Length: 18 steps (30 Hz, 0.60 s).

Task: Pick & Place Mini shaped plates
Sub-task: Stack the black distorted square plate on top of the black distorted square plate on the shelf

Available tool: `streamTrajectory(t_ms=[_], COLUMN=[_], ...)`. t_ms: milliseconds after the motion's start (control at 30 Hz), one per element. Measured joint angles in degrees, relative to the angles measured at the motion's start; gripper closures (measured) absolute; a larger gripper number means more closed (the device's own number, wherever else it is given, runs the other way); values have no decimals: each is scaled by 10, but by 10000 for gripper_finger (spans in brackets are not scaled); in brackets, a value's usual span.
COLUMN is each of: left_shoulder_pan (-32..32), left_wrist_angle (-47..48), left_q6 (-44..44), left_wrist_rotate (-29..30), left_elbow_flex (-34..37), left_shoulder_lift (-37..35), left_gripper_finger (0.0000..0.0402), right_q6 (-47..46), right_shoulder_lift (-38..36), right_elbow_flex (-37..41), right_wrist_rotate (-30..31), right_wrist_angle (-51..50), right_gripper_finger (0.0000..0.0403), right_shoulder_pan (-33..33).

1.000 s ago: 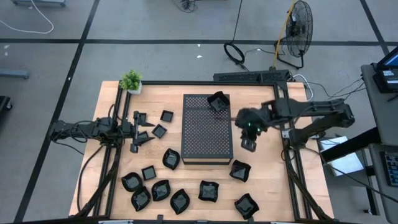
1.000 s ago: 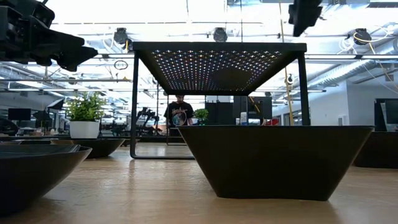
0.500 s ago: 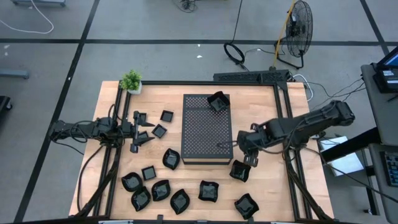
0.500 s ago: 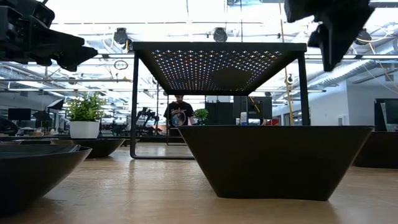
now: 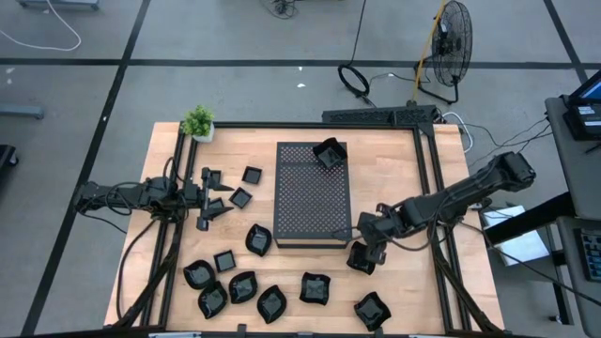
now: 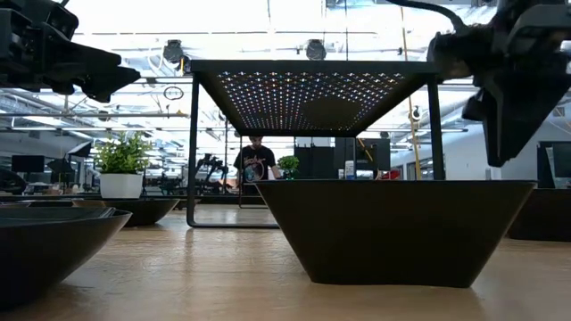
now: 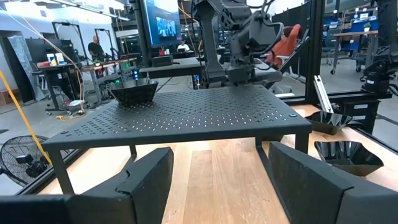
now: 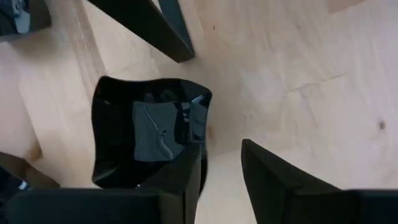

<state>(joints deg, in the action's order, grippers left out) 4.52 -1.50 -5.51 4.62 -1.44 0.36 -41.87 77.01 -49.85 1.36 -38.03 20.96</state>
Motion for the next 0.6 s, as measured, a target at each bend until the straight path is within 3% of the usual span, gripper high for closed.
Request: streamTrajectory(t_ms=[600], left_shoulder_pan=[0], left_wrist_angle=[0], left_q6=[0], left_wrist_rotate=[0], left_elbow_flex=[0], left_shoulder_lift=[0], left_gripper_finger=[133], right_q6=[-12], right_shoulder_lift=[0], right_elbow_flex=[94], right_wrist_rotate=[-14], right_wrist_angle=[122], right_gripper_finger=[300], right_shoulder_pan=[20])
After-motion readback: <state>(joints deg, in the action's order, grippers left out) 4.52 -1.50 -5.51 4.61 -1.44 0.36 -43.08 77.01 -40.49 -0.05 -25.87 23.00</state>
